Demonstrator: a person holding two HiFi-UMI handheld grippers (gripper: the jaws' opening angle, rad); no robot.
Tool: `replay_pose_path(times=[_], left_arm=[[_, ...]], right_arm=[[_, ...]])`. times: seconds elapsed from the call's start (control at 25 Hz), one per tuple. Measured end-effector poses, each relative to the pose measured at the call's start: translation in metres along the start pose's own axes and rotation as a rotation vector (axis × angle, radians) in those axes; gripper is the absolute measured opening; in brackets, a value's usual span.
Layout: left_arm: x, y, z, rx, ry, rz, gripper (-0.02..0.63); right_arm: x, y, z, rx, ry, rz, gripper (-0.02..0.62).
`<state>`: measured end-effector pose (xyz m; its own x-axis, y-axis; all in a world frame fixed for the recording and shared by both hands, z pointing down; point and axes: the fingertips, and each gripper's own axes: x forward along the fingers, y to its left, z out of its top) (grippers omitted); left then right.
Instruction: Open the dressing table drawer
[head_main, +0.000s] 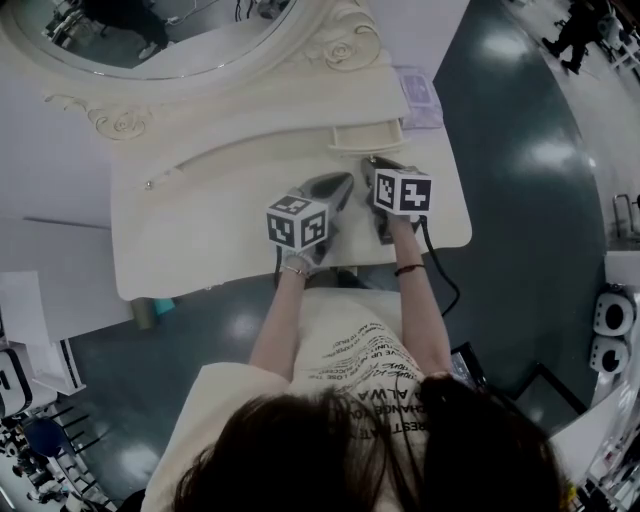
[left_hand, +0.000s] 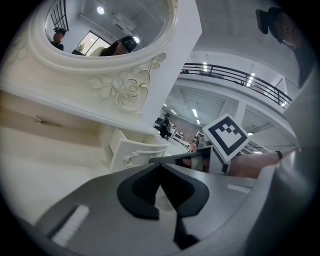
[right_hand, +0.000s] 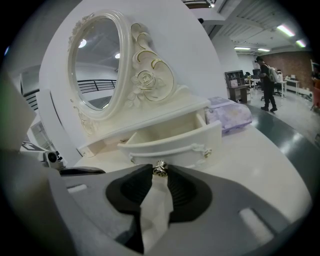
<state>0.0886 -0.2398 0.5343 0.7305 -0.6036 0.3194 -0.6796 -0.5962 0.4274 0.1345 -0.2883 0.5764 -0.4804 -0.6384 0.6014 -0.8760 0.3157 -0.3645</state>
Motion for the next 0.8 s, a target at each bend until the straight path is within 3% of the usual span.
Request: replay_pose_path(times=[0.32, 0.8], left_arm=[[0.0, 0.0, 0.001, -0.005, 0.0, -0.001, -0.002], [-0.005, 0.0, 0.007, 0.018, -0.014, -0.024, -0.002]], right_arm=[[-0.006, 0.002, 0.001, -0.021, -0.009, 0.02, 0.114], [-0.033, 0.012, 0.0, -0.104, -0.036, 0.176, 0.112]])
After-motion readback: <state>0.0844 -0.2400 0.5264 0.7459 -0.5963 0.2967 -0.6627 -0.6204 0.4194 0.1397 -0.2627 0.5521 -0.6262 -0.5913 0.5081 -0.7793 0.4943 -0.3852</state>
